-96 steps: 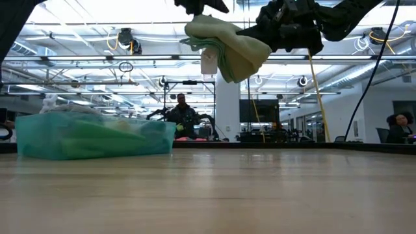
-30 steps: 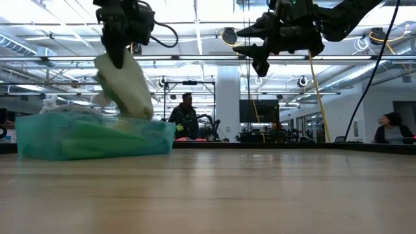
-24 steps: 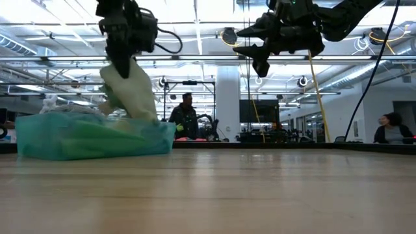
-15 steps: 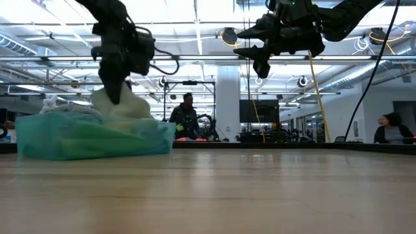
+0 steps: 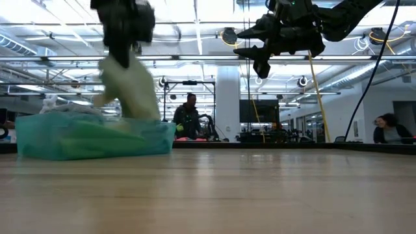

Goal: Fold microfiber towels
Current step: Put the light green microfiber cloth into the green bin

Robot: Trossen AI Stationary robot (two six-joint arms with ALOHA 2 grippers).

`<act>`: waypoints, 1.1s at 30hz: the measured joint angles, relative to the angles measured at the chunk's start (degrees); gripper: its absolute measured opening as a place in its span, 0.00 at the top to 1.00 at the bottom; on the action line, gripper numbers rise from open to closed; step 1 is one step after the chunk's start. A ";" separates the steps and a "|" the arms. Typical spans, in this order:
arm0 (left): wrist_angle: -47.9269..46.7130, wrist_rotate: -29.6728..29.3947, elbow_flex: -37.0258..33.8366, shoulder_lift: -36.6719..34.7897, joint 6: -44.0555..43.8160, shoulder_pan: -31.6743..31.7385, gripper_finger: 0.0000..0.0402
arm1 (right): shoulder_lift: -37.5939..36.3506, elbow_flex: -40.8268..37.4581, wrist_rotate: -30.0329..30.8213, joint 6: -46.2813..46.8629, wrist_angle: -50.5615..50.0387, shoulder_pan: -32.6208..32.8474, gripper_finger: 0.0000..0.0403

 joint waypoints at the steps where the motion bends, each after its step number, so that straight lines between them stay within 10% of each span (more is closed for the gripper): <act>1: -0.66 1.22 2.16 -0.83 0.01 -0.76 0.96 | 0.00 0.00 0.02 -0.36 -0.01 0.00 0.60; 10: -1.46 5.14 8.67 -2.81 -0.80 -4.37 0.96 | 1.55 2.06 8.77 -6.80 0.16 2.39 0.60; 24: -3.39 0.68 3.72 -2.79 1.92 -4.15 0.95 | 34.50 31.05 3.76 -5.87 8.71 7.15 0.40; 33: -3.61 0.19 3.72 -2.79 2.01 -4.15 0.96 | 44.81 35.78 2.45 -4.12 14.01 9.53 0.37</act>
